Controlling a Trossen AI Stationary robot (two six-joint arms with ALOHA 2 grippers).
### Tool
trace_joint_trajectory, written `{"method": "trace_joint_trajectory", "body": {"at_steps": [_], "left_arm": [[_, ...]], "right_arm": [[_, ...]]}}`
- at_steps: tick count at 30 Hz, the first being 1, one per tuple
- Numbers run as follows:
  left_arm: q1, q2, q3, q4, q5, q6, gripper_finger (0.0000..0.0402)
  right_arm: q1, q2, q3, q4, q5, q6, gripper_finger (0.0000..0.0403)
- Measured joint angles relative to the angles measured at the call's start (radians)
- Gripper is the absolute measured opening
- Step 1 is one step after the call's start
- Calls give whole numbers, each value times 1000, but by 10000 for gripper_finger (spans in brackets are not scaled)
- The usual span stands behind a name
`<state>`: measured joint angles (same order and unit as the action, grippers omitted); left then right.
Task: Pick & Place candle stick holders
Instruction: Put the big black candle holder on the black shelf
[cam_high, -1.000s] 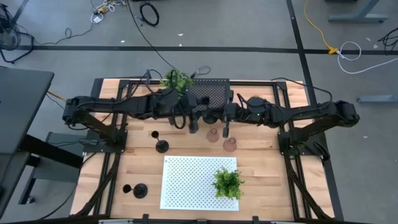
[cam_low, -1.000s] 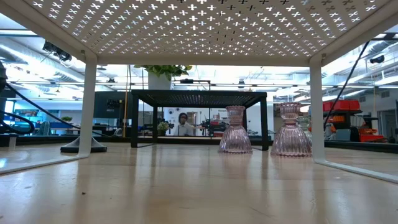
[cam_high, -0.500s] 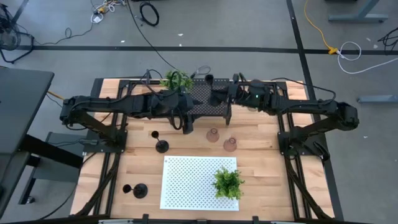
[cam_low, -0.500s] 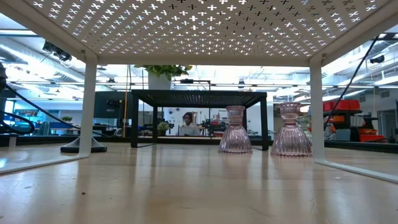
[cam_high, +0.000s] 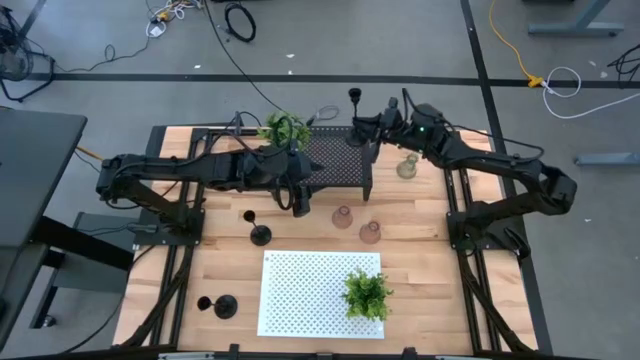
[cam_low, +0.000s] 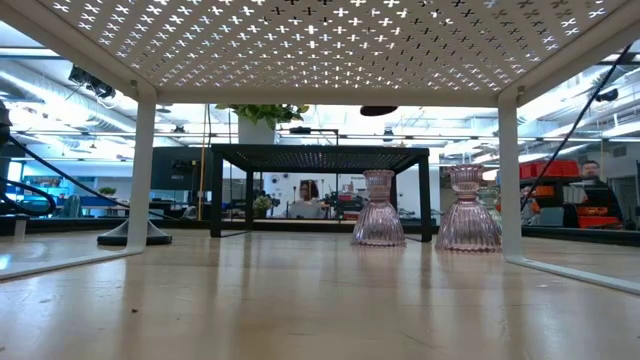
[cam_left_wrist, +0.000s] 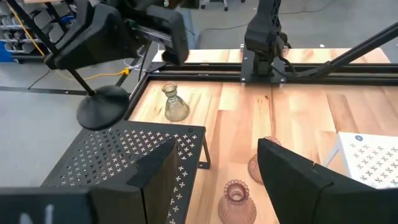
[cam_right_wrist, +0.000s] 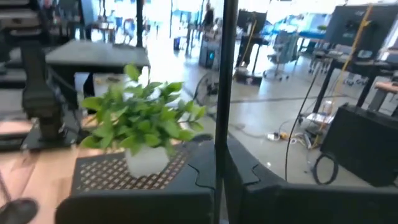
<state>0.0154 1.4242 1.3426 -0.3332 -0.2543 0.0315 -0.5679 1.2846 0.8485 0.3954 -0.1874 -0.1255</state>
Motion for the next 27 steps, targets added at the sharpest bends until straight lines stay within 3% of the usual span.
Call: {"method": "trace_joint_trajectory", "body": {"at_steps": [4, 10, 18, 27], "left_arm": [[0, 0, 0, -2, 0, 0, 223], [0, 0, 0, 2, 0, -1, 223], [0, 0, 0, 30, 0, 6, 222], [4, 0, 0, 34, 0, 6, 222]], "right_arm": [[-52, 0, -119, 201, -61, 71, 0], [-108, 3, -234, 363, -58, 122, 0], [-125, 24, -252, 398, -32, 121, 0], [-123, 202, -236, 555, -31, 167, 0]]}}
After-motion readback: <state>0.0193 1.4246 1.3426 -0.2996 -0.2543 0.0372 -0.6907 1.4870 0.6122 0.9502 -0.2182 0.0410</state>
